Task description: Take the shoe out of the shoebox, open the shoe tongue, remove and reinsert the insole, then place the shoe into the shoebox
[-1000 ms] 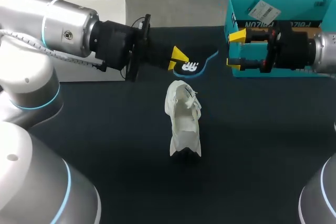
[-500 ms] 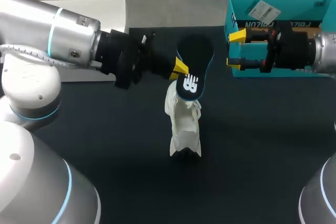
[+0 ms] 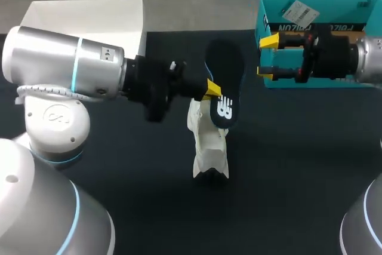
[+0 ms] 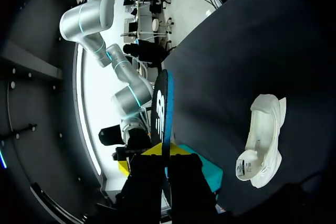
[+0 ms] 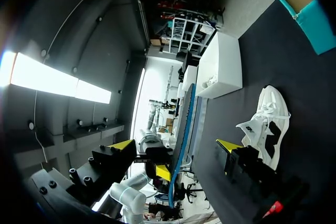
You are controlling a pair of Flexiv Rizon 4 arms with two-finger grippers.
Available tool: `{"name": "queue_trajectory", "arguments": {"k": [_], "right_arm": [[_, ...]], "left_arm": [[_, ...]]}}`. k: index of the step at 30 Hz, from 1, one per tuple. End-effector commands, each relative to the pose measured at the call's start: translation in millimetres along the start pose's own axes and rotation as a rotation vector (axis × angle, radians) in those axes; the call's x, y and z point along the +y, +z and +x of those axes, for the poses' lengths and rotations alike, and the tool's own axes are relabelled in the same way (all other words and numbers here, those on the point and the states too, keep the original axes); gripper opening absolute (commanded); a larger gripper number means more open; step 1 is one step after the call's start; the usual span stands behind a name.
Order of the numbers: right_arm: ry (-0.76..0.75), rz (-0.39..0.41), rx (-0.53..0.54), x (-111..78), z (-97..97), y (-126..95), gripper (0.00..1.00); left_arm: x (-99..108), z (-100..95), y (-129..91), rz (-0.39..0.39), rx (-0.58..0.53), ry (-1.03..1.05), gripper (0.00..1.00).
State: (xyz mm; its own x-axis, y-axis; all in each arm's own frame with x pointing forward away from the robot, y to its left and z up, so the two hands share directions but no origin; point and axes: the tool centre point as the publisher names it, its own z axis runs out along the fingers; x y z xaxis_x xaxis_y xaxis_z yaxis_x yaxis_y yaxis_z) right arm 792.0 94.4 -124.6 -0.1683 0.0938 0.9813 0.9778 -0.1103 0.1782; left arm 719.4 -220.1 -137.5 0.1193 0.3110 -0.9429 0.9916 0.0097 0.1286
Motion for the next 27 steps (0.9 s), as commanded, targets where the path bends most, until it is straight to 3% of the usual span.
{"name": "queue_trajectory", "arguments": {"k": [1,8,9,11,13,23,27], "right_arm": [[0.004,0.023,-0.005,7.6,-3.3,10,1.00],[0.008,0.050,-0.001,9.7,-3.7,17,1.00],[0.009,0.056,-0.001,9.7,-4.0,17,0.96],[0.013,0.058,-0.003,9.3,-5.3,18,0.62],[0.017,0.059,-0.002,8.6,-6.2,18,0.49],[0.038,0.063,0.002,5.1,-9.6,18,0.34],[0.050,0.071,0.004,3.5,-10.9,19,0.37]], "left_arm": [[-1,0.9,10,-0.007,-0.014,0.002,0.00],[-3,-5.6,20,-0.019,-0.053,-0.009,0.00],[-3,-6.3,22,-0.020,-0.055,-0.002,0.00],[-3,-7.1,25,-0.023,-0.059,-0.004,0.00],[-3,-7.9,28,-0.028,-0.067,-0.011,0.00],[4,-6.3,37,-0.045,-0.067,-0.006,0.00],[5,-6.0,37,-0.053,-0.070,-0.005,0.00]]}}
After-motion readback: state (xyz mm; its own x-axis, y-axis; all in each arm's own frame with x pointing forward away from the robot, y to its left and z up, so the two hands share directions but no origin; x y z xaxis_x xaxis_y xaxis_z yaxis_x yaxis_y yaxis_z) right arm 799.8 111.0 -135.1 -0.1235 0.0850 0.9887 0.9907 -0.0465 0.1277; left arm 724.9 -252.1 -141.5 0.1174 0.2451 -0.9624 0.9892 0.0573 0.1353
